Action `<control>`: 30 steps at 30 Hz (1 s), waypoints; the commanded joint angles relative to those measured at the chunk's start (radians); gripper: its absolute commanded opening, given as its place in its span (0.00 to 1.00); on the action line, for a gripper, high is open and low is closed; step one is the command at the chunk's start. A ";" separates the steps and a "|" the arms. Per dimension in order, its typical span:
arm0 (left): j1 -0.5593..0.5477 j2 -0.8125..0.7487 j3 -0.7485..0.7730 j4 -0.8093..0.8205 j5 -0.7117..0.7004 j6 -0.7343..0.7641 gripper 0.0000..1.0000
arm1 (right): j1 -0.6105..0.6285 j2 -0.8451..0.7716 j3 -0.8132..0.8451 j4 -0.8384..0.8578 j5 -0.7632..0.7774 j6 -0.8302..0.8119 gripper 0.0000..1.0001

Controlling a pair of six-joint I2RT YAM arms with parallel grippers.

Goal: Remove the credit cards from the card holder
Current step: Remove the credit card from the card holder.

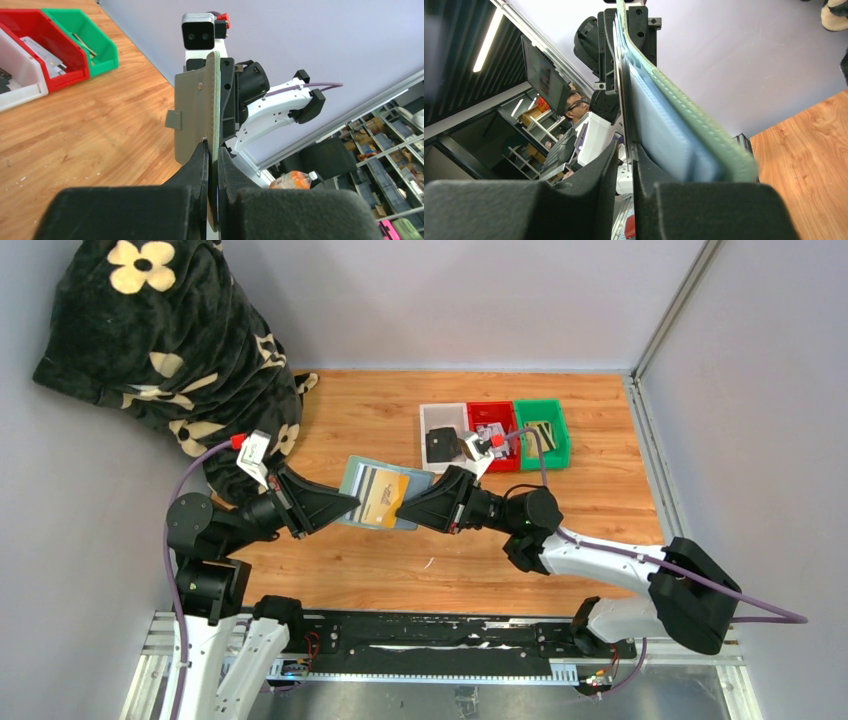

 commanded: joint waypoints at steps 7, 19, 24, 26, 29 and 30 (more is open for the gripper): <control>-0.002 -0.019 0.015 0.033 -0.008 0.002 0.00 | 0.012 0.016 0.095 -0.016 -0.025 -0.017 0.36; -0.002 -0.018 0.024 0.031 -0.010 0.014 0.00 | -0.033 -0.026 0.075 -0.077 -0.063 -0.019 0.00; -0.002 -0.009 0.046 0.007 -0.029 0.042 0.00 | -0.078 -0.116 0.011 -0.178 -0.097 -0.055 0.00; -0.002 -0.008 0.055 -0.004 -0.032 0.053 0.00 | -0.111 -0.149 -0.016 -0.204 -0.110 -0.057 0.00; -0.002 -0.009 0.064 -0.019 -0.039 0.070 0.00 | -0.175 -0.202 -0.040 -0.243 -0.139 -0.043 0.00; -0.002 -0.009 0.068 -0.023 -0.041 0.076 0.00 | -0.202 -0.222 -0.041 -0.267 -0.159 -0.042 0.00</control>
